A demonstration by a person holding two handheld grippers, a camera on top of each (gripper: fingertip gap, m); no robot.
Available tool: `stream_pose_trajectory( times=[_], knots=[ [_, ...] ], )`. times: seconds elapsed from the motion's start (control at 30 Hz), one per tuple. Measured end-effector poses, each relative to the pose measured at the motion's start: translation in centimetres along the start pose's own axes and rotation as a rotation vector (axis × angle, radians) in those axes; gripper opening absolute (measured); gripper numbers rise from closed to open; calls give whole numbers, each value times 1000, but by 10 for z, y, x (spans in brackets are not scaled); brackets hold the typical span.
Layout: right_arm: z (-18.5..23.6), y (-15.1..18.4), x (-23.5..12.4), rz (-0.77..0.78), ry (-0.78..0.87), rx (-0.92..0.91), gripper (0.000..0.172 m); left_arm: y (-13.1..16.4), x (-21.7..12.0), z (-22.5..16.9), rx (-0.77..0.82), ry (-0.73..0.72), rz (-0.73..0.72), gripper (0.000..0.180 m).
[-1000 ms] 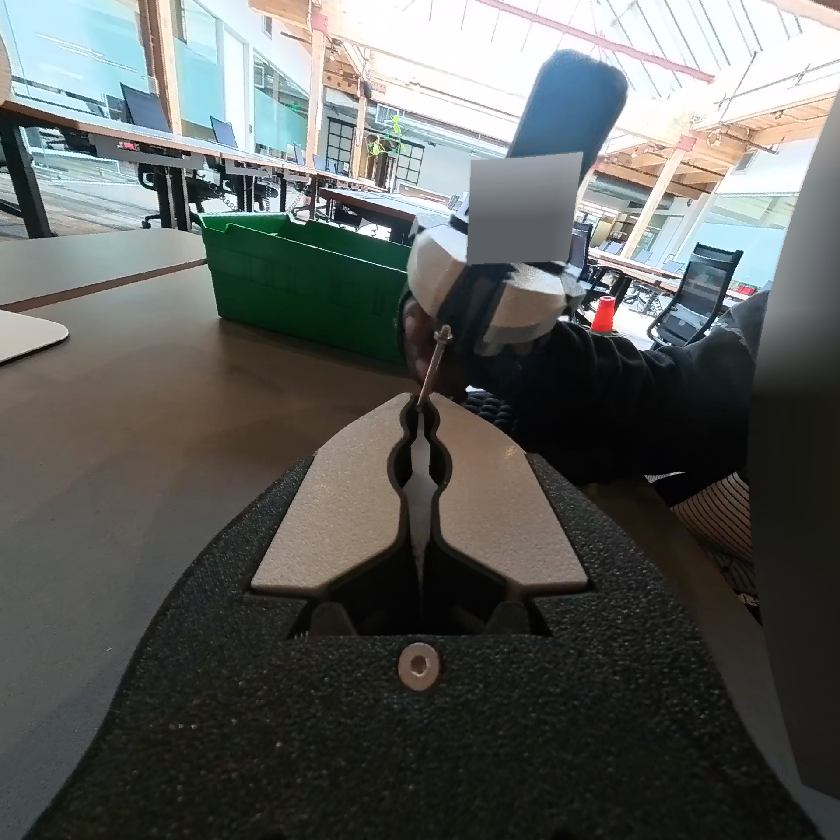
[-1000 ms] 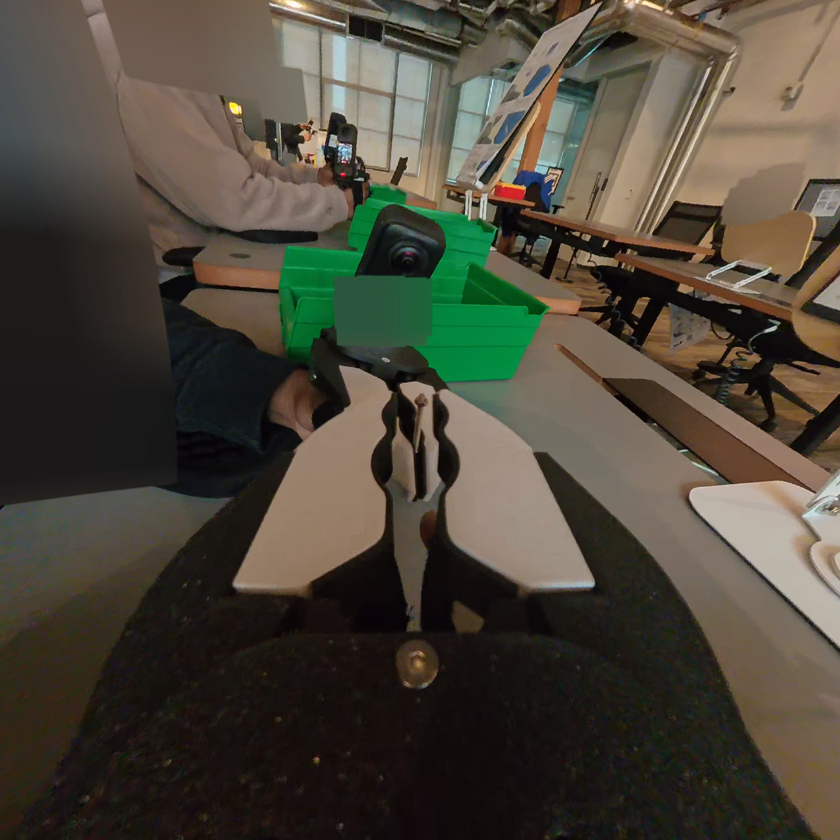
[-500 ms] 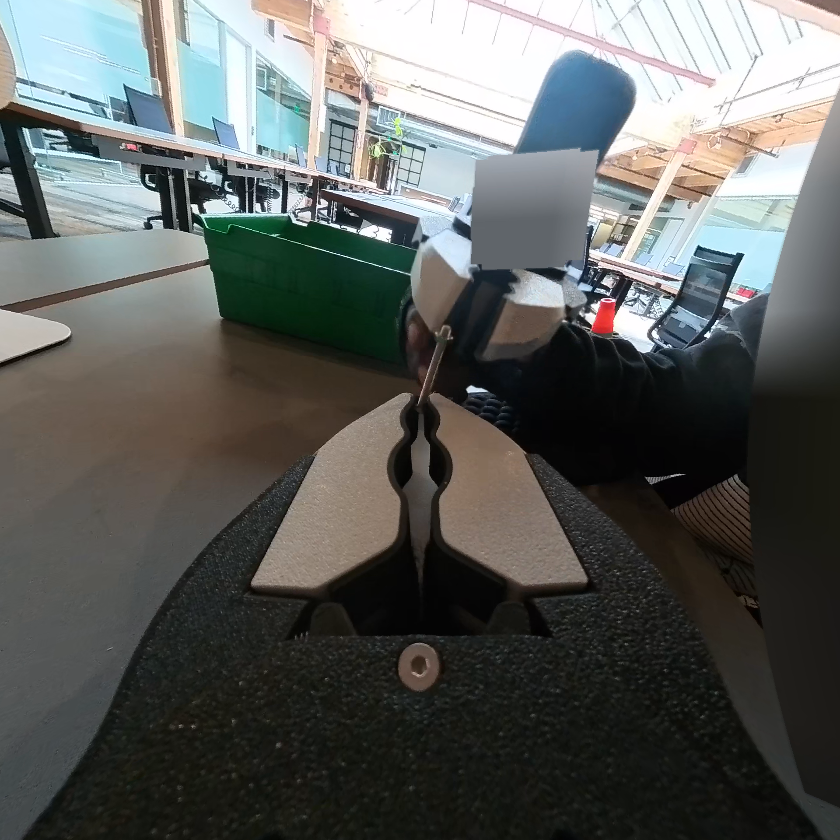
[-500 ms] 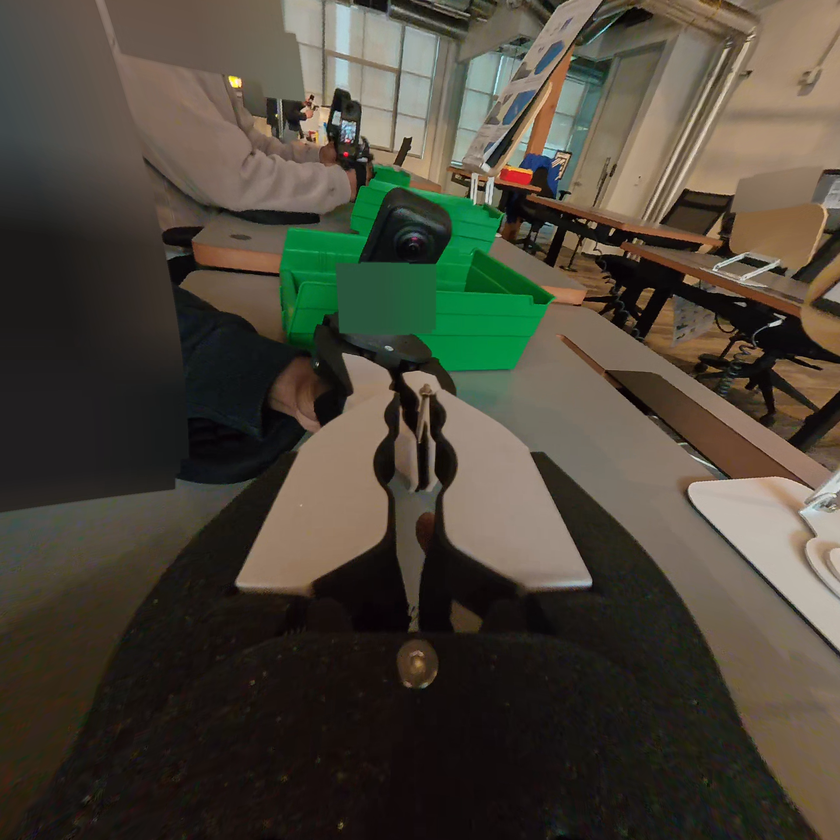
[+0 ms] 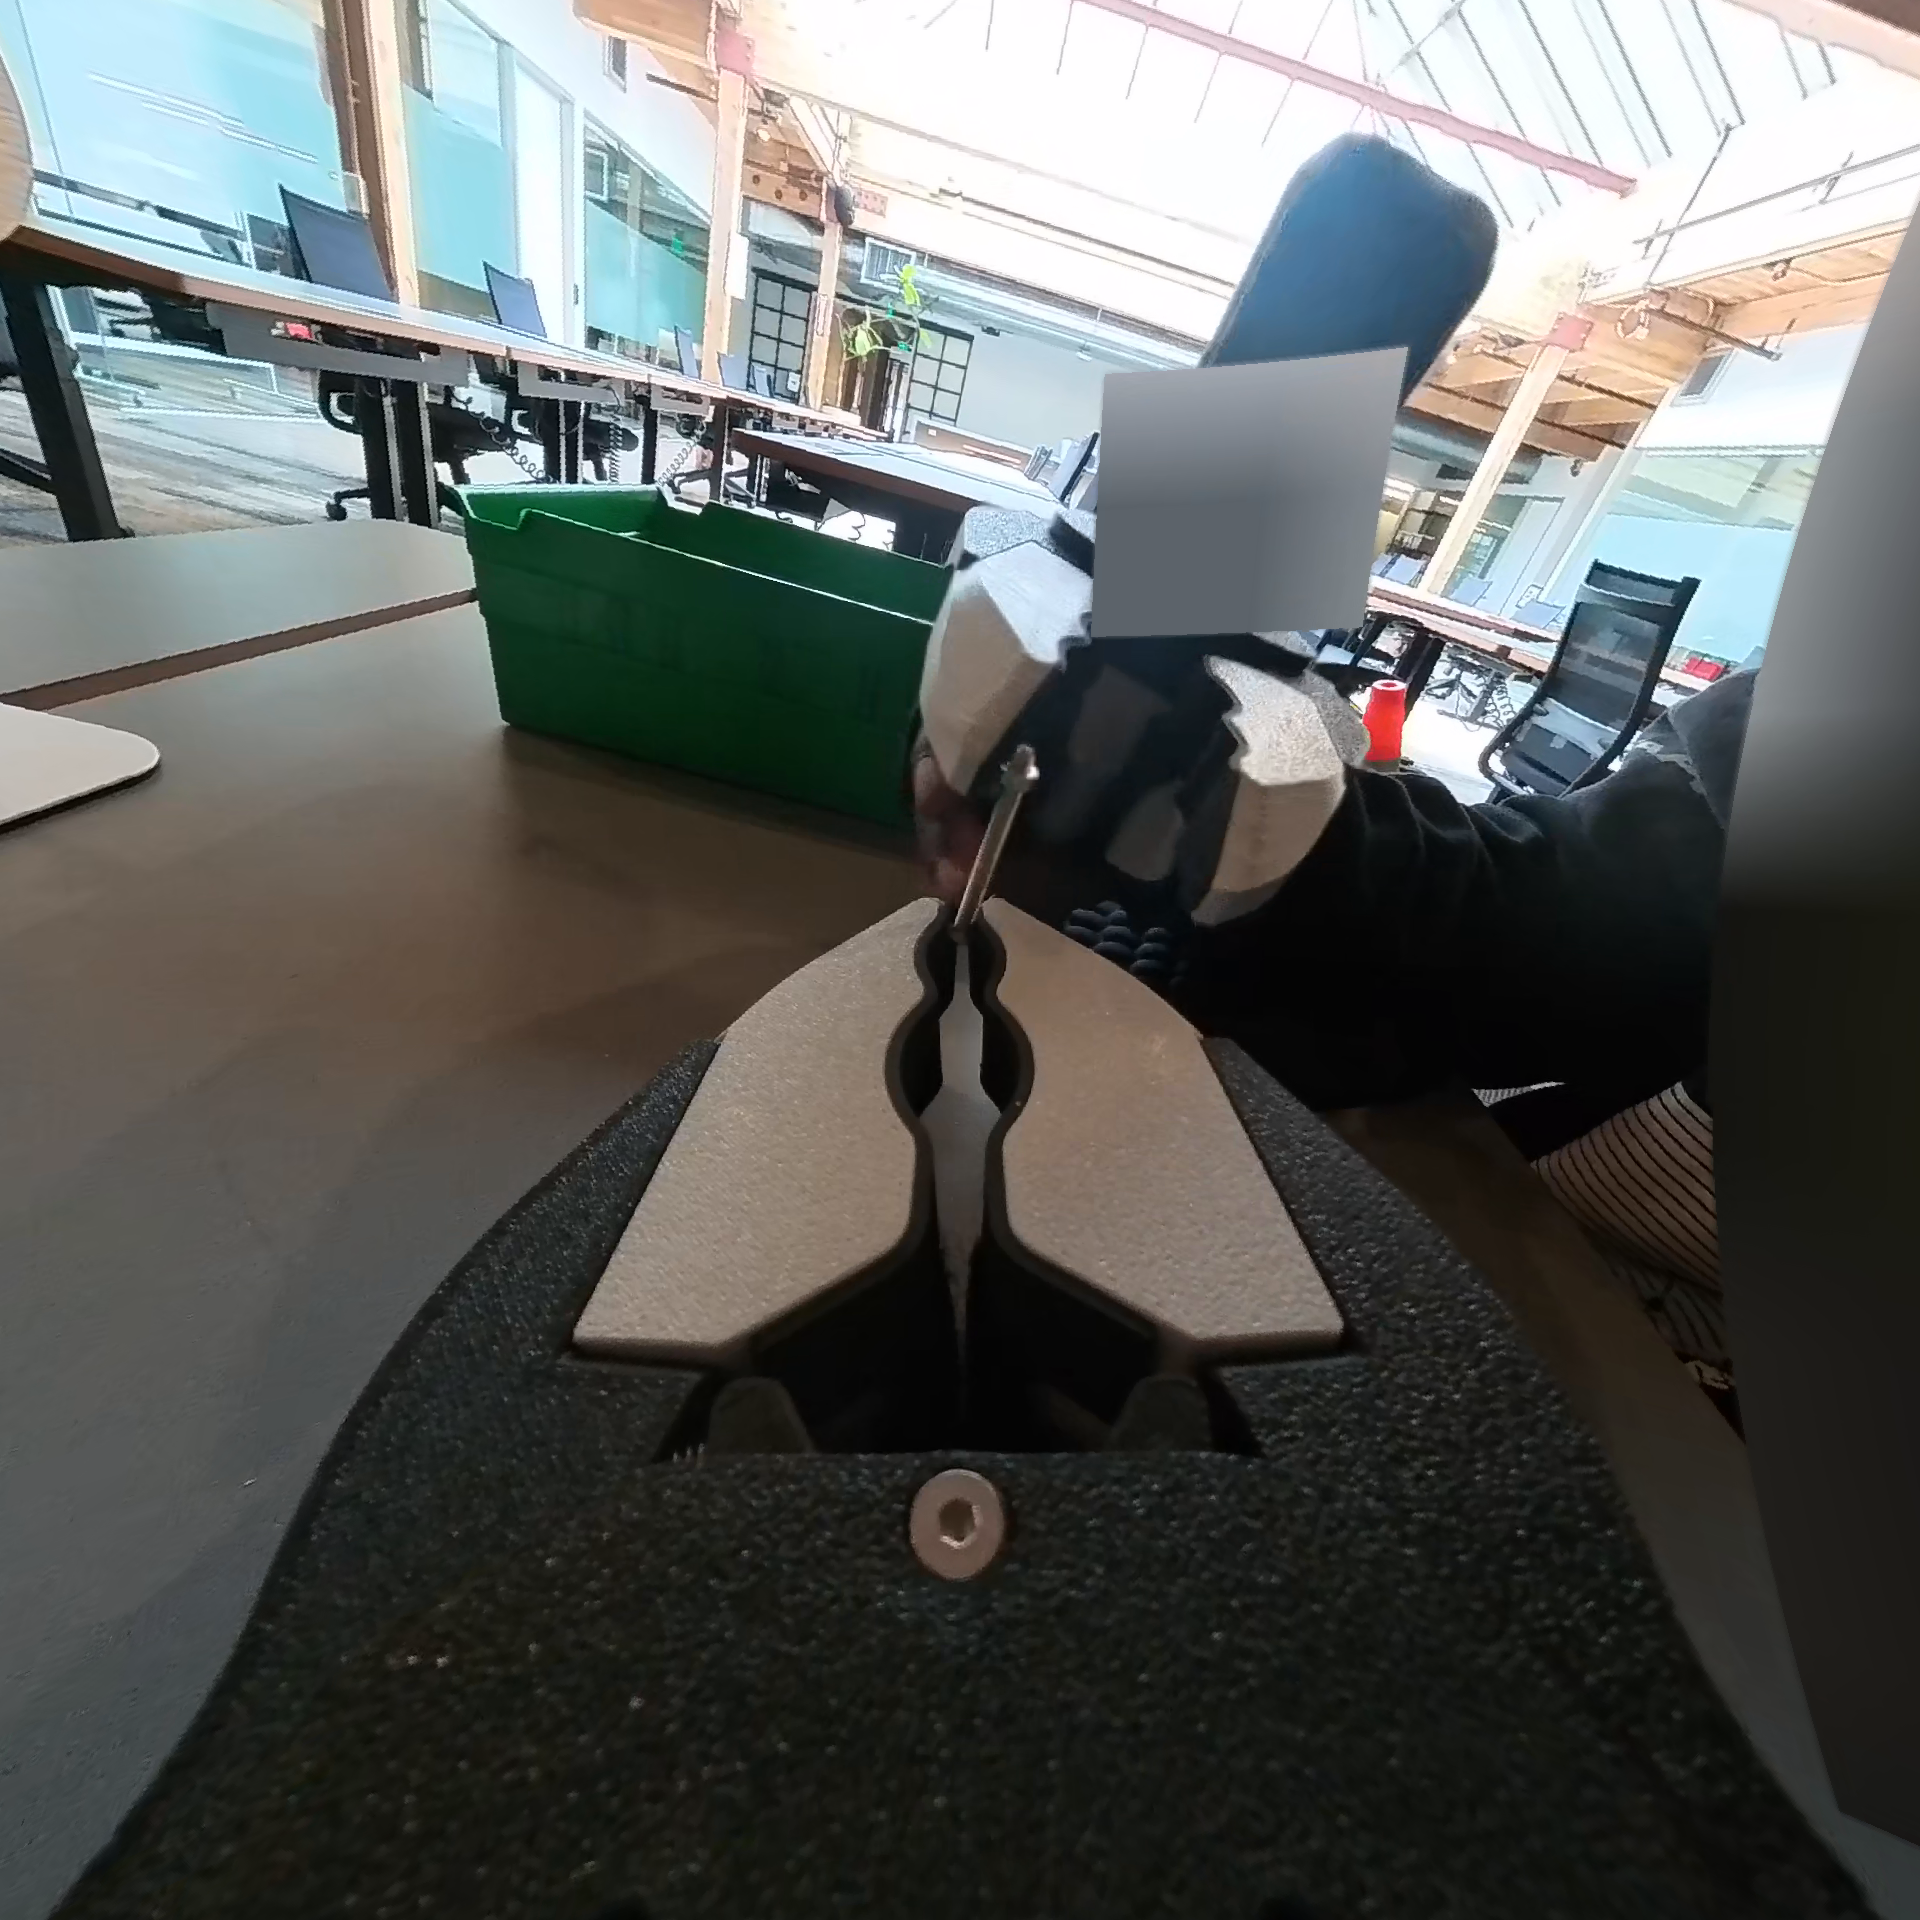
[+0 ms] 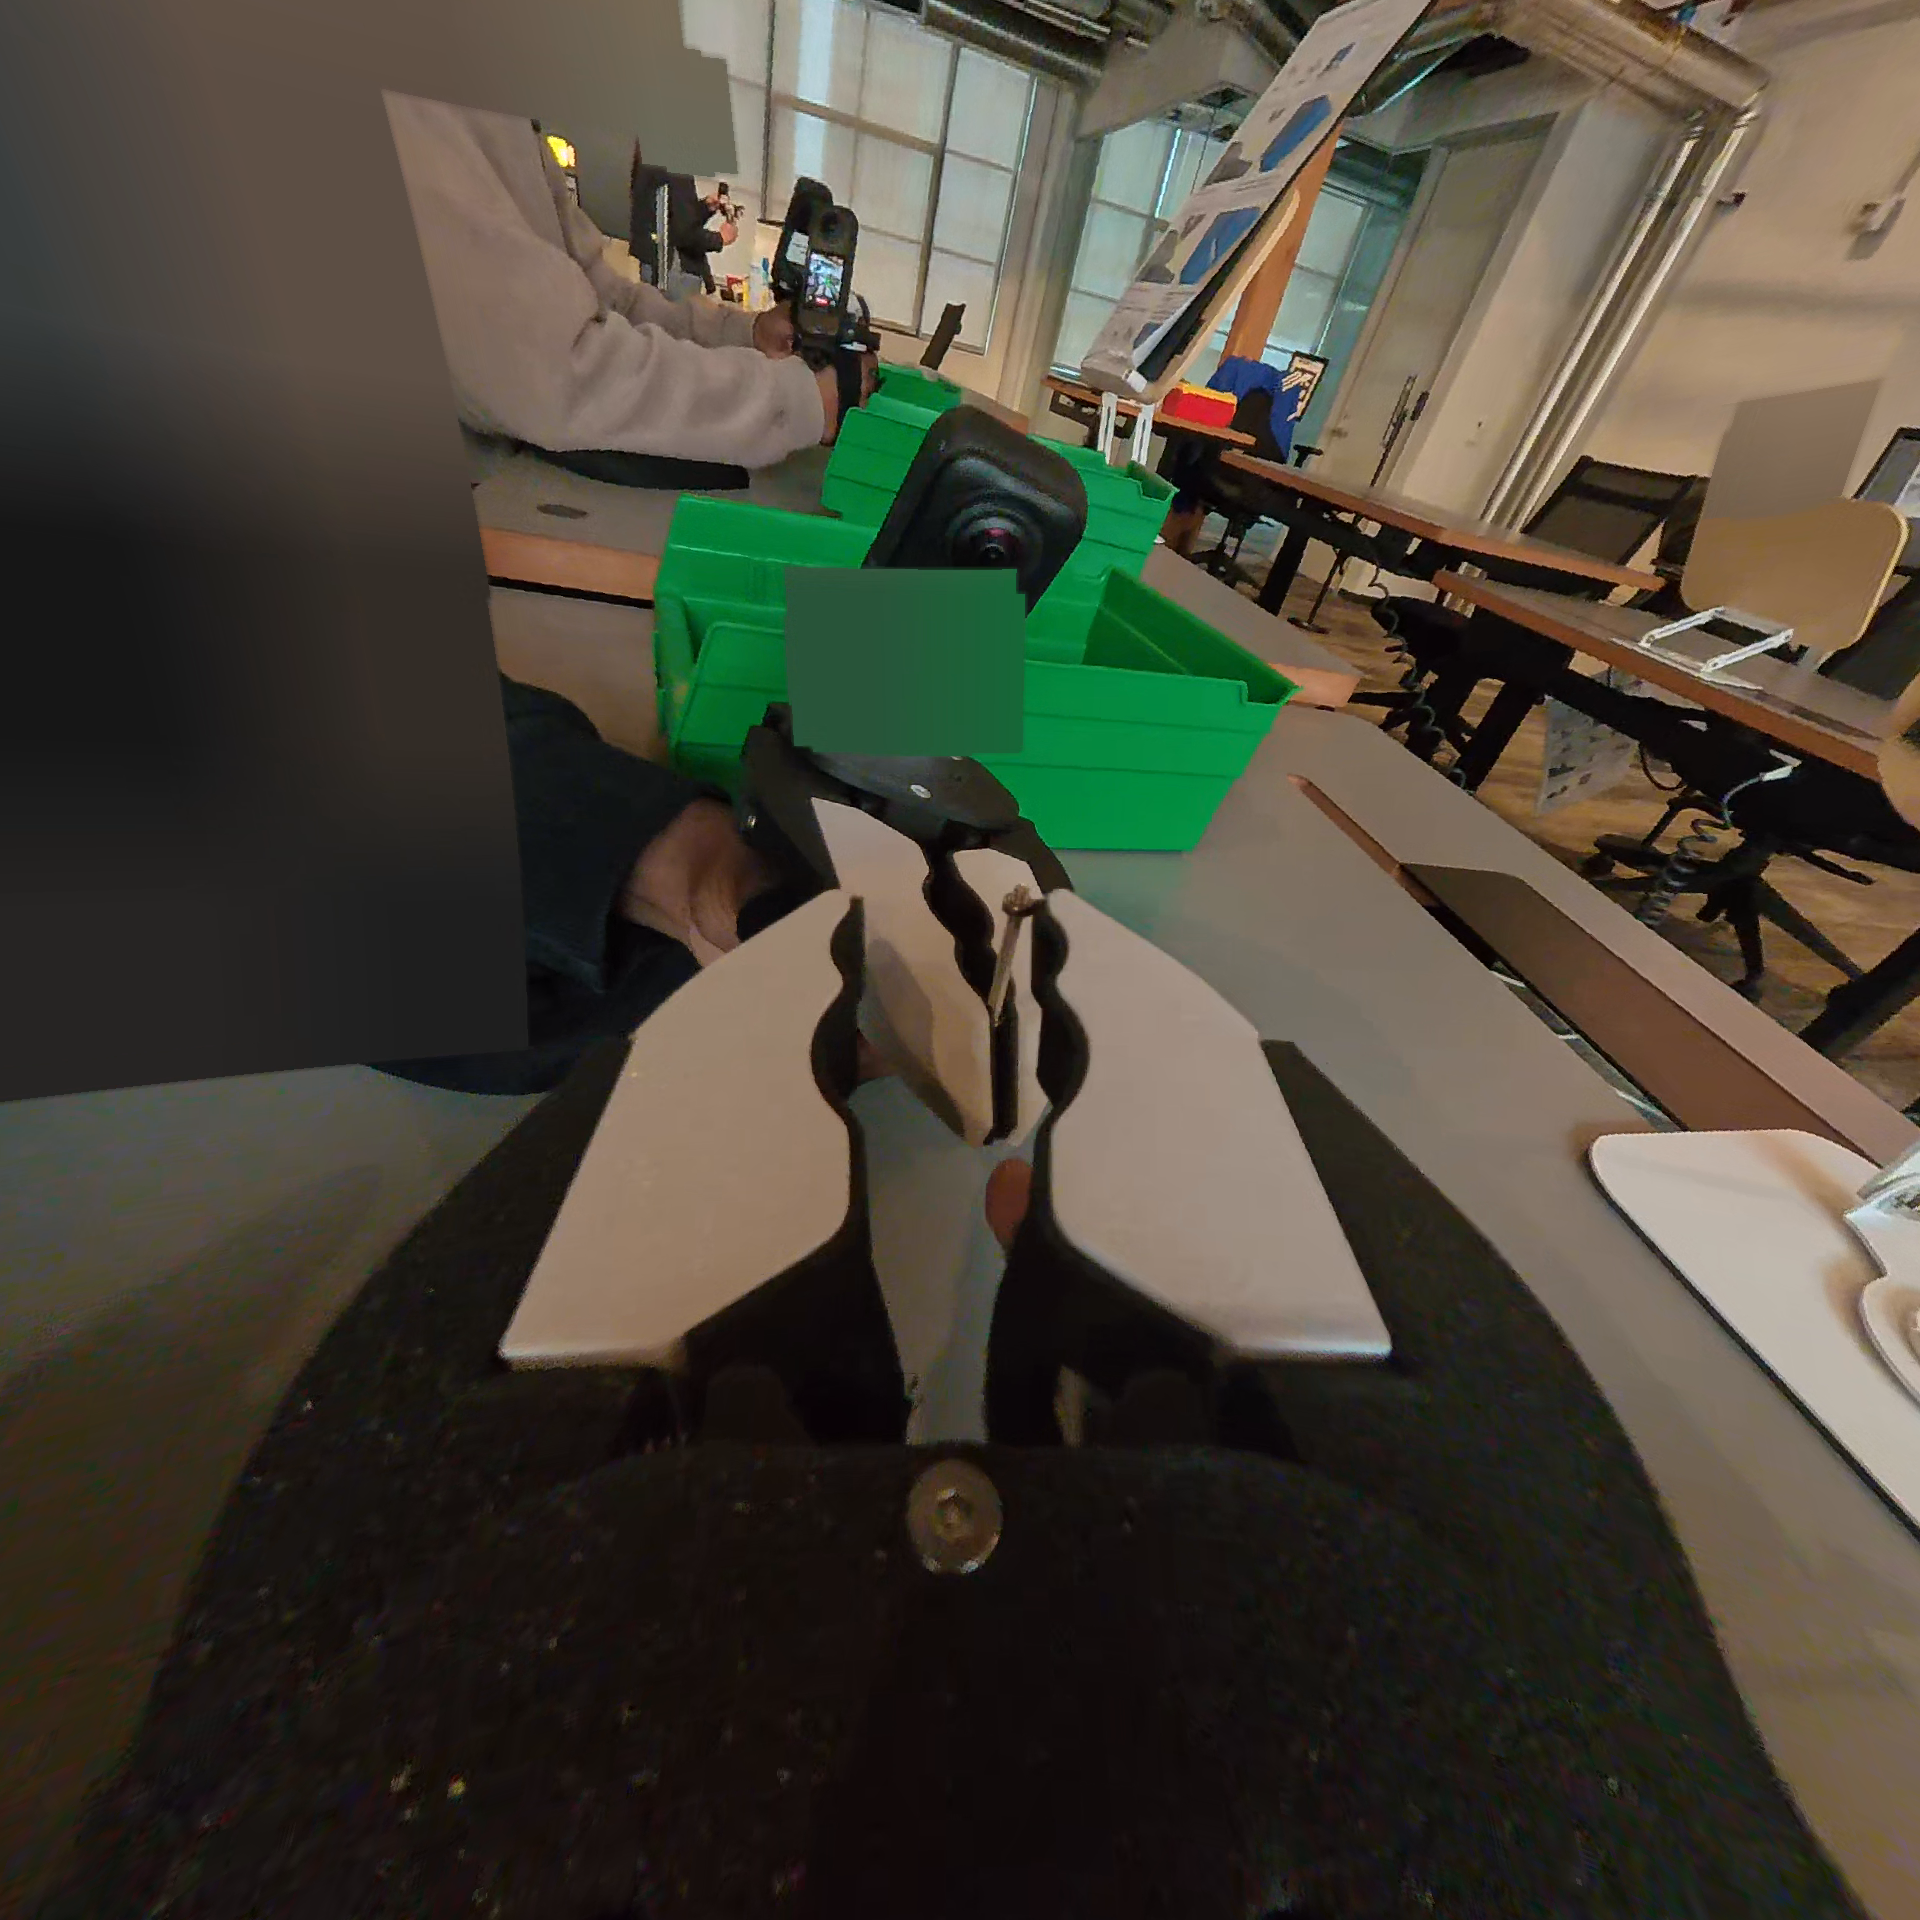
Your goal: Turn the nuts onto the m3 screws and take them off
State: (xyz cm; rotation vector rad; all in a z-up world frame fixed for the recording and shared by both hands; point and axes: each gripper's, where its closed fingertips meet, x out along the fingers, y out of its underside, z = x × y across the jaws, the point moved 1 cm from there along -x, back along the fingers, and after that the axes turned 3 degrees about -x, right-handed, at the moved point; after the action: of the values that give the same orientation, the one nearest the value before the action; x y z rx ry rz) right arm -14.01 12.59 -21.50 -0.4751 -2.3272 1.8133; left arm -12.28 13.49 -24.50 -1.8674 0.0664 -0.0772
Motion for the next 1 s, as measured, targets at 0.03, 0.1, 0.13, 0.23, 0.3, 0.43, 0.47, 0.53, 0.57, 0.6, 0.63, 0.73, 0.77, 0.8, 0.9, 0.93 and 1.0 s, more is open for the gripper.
stream_pose_trajectory(
  times=[0.03, 0.1, 0.13, 0.23, 0.3, 0.43, 0.47, 0.53, 0.57, 0.6, 0.63, 0.73, 0.77, 0.8, 0.9, 0.93, 1.0],
  knots=[
    [-1, 0, -1, 5, 1, 3, 27, 0, 0, 0, 0, 0, 0, 1],
    [-3, 1, -5, 18, 1, 3, 17, 0, 0, 0, 0, -1, -1, 1],
    [-3, 1, -7, 22, -5, 6, 11, 0, 0, 0, -1, -1, -1, 1],
    [-6, -1, -10, 12, 0, 30, 9, 0, 0, 0, 0, 0, 1, 1],
    [-9, -2, -9, -6, 24, 26, 12, 0, 0, 0, 1, 1, 2, 1],
    [-5, -2, -1, -25, 31, -4, 31, 1, 0, 0, 3, 2, 5, 1],
    [-3, -1, 1, -18, 22, -6, 33, 0, 0, 0, 2, 2, 5, 1],
    [0, 0, 4, -12, 14, -10, 36, 0, 0, 0, 2, 2, 5, 1],
    [1, 0, 4, -12, 11, -11, 36, 1, 0, 0, 1, 1, 5, 1],
    [1, 0, 4, -12, 6, -12, 36, 0, 0, 0, 0, 0, 4, 1],
    [1, 0, 3, -10, 4, -11, 35, 0, 0, 0, 0, 0, 4, 1],
    [-1, 0, -2, 7, 1, 12, 23, 1, 0, 0, 2, 1, 6, 1],
    [-3, 0, -4, 13, 2, 23, 17, 1, 0, 0, 3, 0, 6, 1],
    [-4, 0, -7, 16, -6, 31, 9, 0, 0, 0, 1, -1, 4, 1],
    [-5, -5, -11, -12, -15, 58, 7, 0, 0, 0, 2, 0, 4, 1],
    [-6, -6, -11, -22, -7, 58, 8, 1, 0, 0, 3, 1, 6, 1],
    [-10, -6, -9, -39, 30, 35, 15, 1, 0, 0, 4, 1, 5, 1]
  ],
)
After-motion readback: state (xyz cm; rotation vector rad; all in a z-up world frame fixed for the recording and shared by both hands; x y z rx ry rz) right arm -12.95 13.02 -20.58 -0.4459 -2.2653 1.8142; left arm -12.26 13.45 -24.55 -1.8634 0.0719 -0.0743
